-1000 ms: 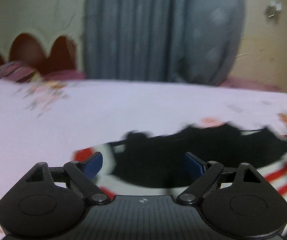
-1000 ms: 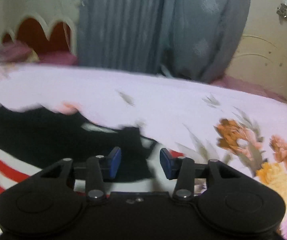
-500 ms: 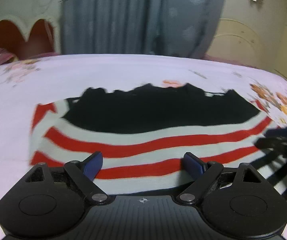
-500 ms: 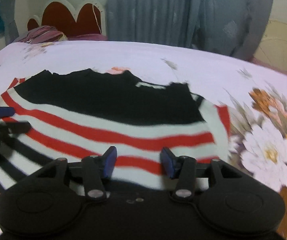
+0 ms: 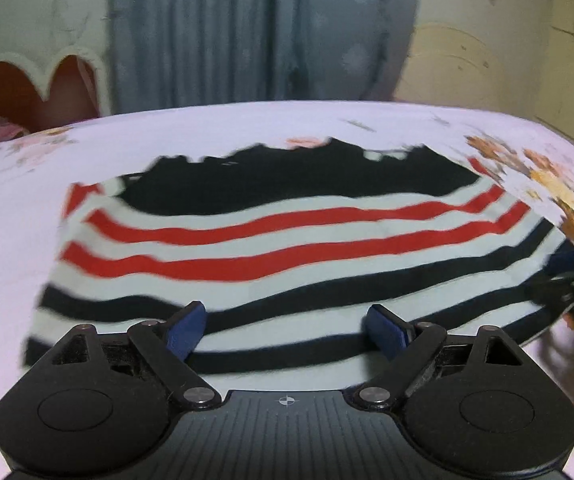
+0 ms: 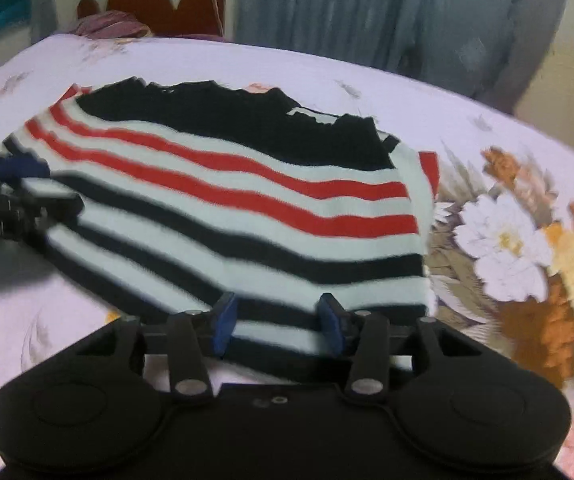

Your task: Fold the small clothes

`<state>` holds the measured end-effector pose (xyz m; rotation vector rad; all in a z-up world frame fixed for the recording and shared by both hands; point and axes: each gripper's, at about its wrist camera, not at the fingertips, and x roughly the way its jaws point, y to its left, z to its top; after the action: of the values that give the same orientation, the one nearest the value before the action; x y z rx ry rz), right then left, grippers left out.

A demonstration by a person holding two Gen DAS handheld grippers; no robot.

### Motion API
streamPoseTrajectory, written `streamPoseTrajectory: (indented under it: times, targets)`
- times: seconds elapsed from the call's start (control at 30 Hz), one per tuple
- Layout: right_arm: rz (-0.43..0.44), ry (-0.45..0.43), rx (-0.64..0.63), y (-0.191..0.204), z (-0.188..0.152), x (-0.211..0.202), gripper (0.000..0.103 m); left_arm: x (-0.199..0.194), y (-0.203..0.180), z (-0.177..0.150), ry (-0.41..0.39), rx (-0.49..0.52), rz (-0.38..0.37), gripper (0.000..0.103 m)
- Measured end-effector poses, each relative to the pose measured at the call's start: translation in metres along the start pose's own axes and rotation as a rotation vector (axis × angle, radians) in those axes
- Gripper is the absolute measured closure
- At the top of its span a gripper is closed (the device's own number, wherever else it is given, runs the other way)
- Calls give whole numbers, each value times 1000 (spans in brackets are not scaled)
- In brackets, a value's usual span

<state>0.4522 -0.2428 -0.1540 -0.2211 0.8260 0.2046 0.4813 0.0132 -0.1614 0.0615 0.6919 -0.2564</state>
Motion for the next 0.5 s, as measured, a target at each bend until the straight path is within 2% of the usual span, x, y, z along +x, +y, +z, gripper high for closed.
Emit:
streamPoseTrajectory:
  times: [0.13,0.2,0.27,0.3,0.33,0.4,0.5]
  targets:
    - [-63,-88,206,-36,-7,-24,63,-18,24,-3,-29,-74,53,16]
    - [-95,-57,228,-47,-12,-21,62,-18,35,-7,-11,-93,78,16]
    - [-49,14,228,-49,-19,-11,66,-19,44,-15,10,-101,90,16]
    - [-52,47,197,-47,-25,-7,65,-19,48,-18,22,-97,103,16]
    - [-64,26,173,-45,-31,-9,66,-20,52,-22,25,-92,114,16]
    - [-65,29,212,-49,-35,-12,68,-24,58,-29,25,-81,140,17]
    - [-89,34,201,-47,-37,-16,68,-29,64,-33,26,-72,136,17]
